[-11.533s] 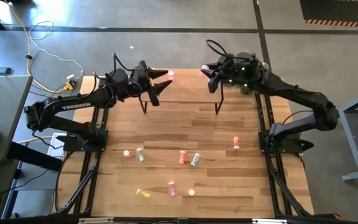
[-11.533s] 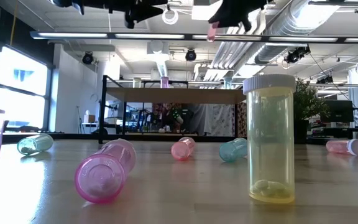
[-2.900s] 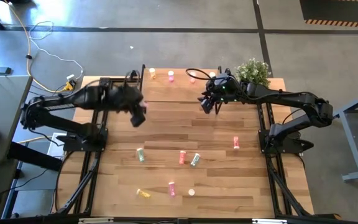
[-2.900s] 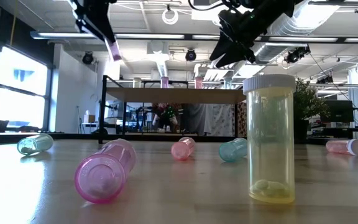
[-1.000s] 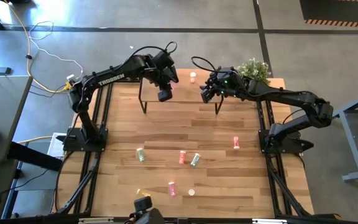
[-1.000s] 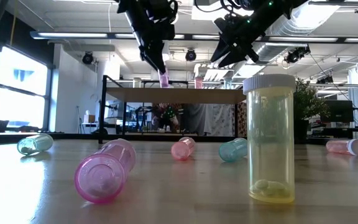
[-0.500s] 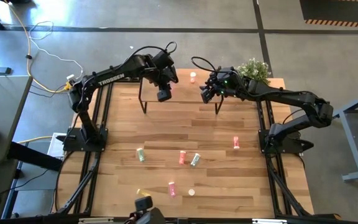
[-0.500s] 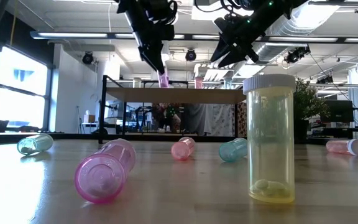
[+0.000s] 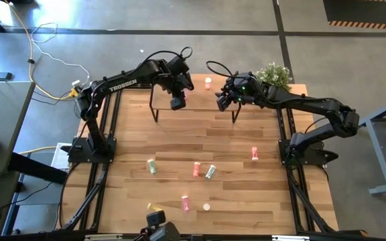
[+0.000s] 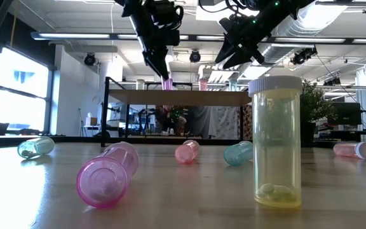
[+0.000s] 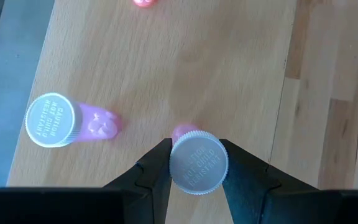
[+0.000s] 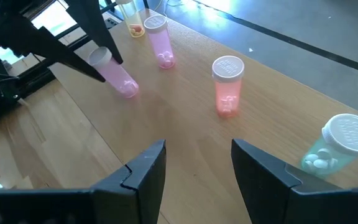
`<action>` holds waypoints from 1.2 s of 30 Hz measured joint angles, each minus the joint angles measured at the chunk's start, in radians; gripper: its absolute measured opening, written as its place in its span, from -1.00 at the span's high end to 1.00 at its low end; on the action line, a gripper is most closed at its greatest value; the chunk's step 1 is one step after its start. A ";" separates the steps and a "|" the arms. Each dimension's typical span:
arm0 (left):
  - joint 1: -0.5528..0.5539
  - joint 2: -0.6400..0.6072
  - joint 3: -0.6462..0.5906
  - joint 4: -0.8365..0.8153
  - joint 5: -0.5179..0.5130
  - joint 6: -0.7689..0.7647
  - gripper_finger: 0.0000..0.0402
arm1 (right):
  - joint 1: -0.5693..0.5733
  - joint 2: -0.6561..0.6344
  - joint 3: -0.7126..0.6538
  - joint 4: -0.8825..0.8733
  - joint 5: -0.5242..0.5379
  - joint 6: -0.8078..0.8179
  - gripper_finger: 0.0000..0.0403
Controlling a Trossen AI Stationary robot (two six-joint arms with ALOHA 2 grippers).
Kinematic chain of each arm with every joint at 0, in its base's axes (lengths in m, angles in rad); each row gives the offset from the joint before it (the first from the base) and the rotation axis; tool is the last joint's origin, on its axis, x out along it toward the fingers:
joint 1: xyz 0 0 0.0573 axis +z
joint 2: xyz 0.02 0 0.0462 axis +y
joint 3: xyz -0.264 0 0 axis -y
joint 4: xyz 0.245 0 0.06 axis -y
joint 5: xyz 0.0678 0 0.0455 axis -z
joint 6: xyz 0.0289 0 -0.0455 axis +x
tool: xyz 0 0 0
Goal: Pick and place medicine bottles onto shelf by color
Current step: Put the top purple pill bottle on the shelf aligned with other purple pill bottles
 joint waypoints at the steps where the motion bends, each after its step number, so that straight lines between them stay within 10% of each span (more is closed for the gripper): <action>1: 0.000 0.000 0.000 0.000 -0.001 0.000 0.44 | 0.000 0.000 0.000 0.000 0.000 0.000 0.14; 36: 0.000 0.002 -0.002 0.014 -0.026 0.000 0.43 | 0.000 0.000 0.000 0.000 -0.003 0.000 0.14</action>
